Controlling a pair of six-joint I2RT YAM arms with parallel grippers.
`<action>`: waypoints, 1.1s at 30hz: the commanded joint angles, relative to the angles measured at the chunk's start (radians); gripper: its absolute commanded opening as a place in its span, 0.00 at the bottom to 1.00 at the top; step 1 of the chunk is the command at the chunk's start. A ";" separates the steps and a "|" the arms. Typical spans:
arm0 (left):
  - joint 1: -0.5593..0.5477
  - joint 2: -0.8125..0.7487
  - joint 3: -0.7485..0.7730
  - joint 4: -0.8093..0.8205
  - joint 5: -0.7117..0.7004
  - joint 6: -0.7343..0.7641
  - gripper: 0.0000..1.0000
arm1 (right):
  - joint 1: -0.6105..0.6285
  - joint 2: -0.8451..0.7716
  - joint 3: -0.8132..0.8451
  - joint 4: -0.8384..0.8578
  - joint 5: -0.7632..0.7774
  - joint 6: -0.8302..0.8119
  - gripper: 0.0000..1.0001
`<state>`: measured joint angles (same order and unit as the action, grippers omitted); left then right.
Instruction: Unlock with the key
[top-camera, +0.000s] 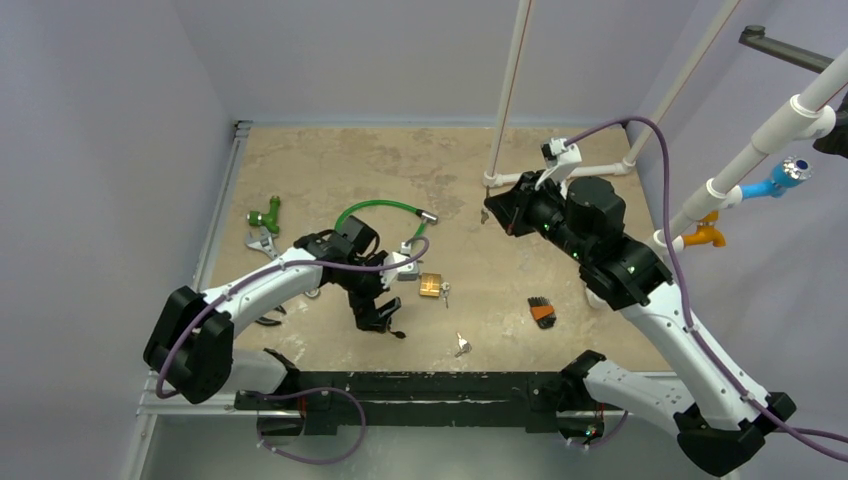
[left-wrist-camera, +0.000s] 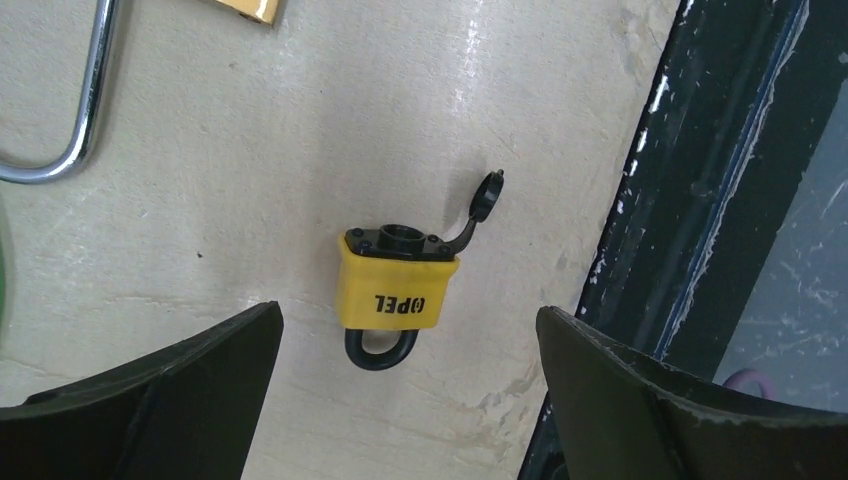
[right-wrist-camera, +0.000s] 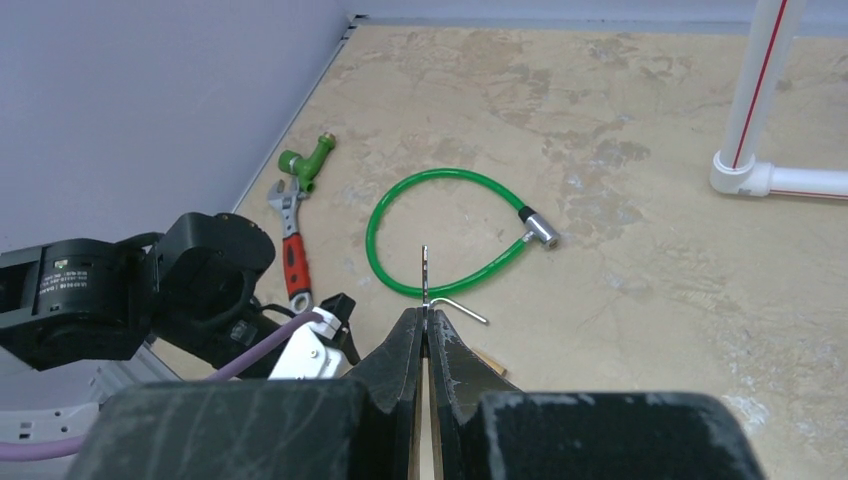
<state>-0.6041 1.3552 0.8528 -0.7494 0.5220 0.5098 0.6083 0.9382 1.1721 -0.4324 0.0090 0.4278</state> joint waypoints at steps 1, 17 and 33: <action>0.004 -0.053 -0.044 0.179 0.031 -0.082 1.00 | -0.003 0.003 0.053 0.038 -0.002 -0.018 0.00; 0.056 -0.004 0.100 -0.136 0.021 0.136 0.93 | -0.003 0.058 0.103 -0.007 -0.001 -0.009 0.00; 0.044 0.165 0.072 -0.053 0.023 0.070 0.78 | -0.003 0.068 0.161 -0.054 0.026 -0.012 0.00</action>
<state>-0.5503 1.4891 0.9218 -0.8288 0.5583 0.6296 0.6083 1.0134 1.2831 -0.4789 0.0105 0.4278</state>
